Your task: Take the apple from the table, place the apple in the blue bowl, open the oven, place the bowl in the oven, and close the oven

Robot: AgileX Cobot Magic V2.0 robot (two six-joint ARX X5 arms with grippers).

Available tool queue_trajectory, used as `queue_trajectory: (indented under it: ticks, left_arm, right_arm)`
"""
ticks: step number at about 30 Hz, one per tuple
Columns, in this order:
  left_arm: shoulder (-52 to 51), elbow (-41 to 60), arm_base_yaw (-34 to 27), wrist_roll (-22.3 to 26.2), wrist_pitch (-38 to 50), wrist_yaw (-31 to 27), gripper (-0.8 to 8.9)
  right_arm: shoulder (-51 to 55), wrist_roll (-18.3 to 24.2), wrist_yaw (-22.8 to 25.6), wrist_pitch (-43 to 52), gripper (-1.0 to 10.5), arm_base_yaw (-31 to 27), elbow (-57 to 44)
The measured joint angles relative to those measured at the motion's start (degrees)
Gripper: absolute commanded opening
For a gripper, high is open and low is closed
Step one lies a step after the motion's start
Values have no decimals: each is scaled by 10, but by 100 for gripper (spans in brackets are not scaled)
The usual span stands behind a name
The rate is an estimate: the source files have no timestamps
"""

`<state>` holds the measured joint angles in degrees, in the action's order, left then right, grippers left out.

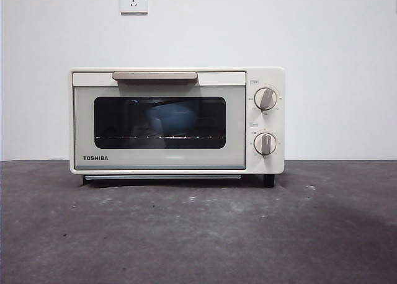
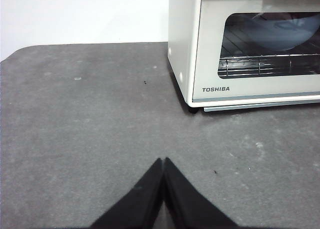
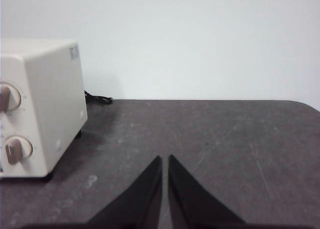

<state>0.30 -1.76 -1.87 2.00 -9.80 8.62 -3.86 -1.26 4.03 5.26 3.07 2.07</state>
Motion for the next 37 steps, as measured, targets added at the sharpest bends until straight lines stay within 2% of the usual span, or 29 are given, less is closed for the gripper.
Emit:
queue_trajectory:
  ticks: [13, 37]
  left_arm:
    - [0, 0, 0, 0, 0, 0, 8]
    - [0, 0, 0, 0, 0, 0, 8]
  right_arm:
    - [35, 0, -3, -148, 6, 0, -11]
    - [35, 0, -10, -146, 6, 0, -11]
